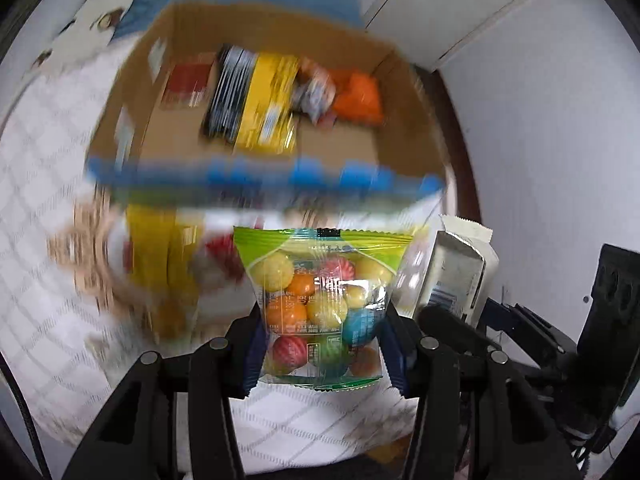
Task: Organize snacks
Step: 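Carry both packets into the box and open both tools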
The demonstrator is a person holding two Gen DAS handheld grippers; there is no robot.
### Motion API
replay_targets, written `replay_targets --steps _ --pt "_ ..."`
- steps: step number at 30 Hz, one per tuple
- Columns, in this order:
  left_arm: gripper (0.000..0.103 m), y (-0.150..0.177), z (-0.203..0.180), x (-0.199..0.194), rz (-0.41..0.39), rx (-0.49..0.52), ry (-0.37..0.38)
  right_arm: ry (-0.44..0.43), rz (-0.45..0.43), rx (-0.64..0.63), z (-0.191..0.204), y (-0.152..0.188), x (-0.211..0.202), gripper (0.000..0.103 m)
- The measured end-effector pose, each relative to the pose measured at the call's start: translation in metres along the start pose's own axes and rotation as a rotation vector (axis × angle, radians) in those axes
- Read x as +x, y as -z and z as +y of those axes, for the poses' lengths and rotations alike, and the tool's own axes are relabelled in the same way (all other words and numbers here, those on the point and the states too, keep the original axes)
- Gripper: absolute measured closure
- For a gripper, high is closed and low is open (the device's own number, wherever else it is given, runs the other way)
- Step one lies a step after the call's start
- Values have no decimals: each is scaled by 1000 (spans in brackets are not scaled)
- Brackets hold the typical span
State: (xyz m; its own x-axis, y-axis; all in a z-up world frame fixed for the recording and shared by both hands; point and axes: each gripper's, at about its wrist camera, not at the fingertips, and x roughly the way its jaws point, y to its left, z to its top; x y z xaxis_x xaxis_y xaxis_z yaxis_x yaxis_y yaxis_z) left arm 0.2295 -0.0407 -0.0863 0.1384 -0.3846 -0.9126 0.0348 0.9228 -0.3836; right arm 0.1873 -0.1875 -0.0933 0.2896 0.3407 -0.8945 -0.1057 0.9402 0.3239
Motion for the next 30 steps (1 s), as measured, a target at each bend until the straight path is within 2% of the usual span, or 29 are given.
replay_targets --steps 3,4,6,10,14,17,22,28,30 --pt "56 -51 -7 -7 -38 6 -15 25 -61 -45 11 -44 -5 45" --pt "56 -57 -1 -10 -40 3 -18 41 -73 -67 13 -58 -6 45" --pt "56 -88 6 -4 -27 -15 -8 65 -82 -92 19 -83 3 45" --pt "56 -143 17 29 22 -49 -12 110 -51 -120 16 -124 29 45" --pt "56 -169 29 67 103 -87 -26 136 19 -117 1 -149 60 45" --pt "56 -175 34 100 162 -99 -38 166 77 -119 -11 -165 88 45" --pt "56 -169 38 129 250 -137 -27 184 150 -107 -29 -163 125 45" --pt "56 -163 39 145 283 -137 -32 197 205 -117 -36 -157 142 45" --pt "56 -161 39 146 295 -138 -40 183 248 -105 -39 -157 150 44"
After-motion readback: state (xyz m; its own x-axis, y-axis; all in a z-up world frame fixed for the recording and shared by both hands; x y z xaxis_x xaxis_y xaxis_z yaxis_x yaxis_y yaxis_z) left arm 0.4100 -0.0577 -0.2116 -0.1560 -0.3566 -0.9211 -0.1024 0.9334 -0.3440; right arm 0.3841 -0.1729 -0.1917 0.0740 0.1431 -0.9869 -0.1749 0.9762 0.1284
